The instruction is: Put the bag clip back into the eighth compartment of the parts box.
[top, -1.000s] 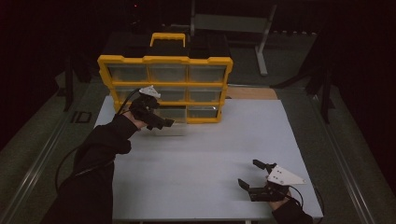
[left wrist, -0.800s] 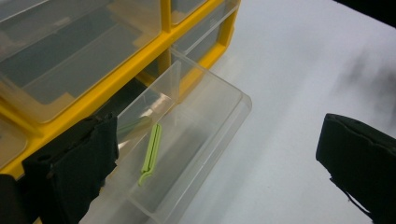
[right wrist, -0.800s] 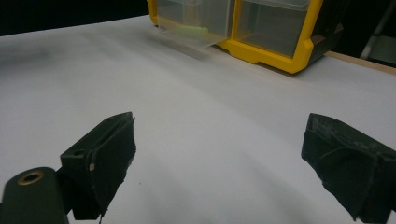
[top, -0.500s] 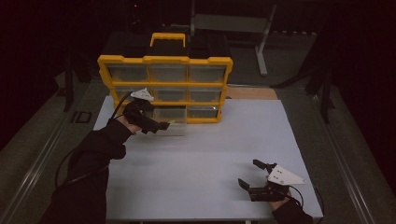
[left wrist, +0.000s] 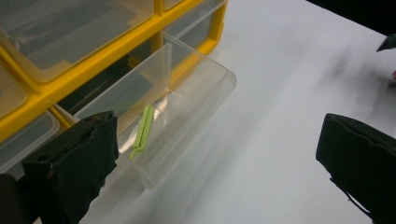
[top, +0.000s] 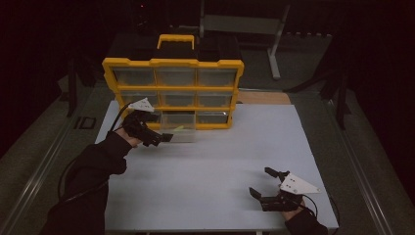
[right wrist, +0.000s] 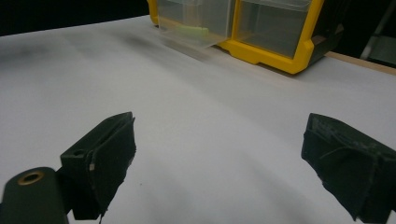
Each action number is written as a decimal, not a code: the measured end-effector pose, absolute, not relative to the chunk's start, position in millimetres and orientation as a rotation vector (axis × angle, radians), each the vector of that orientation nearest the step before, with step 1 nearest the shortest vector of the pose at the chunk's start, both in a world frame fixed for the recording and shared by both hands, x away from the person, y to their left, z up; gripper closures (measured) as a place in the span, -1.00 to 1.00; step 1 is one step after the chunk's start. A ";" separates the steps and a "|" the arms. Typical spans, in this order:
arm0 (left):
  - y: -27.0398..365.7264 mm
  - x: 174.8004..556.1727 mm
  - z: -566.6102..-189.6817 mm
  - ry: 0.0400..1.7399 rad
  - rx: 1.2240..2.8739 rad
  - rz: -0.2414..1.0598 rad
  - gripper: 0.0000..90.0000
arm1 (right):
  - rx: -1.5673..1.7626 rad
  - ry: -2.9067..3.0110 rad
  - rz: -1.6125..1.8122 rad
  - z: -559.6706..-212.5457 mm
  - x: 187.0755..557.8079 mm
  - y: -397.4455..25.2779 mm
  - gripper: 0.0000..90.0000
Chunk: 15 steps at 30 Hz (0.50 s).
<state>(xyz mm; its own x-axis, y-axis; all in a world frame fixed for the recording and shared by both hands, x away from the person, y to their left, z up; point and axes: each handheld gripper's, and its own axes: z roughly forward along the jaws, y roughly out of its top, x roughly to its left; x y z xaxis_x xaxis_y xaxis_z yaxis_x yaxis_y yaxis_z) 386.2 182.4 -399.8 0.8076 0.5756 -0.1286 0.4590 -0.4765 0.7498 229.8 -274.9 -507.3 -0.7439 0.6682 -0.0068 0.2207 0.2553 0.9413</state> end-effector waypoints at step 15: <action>195.8 362.1 -410.6 0.740 2.135 0.183 -1.00 | 0.807 2.129 1.490 -507.0 229.3 -274.4 -0.79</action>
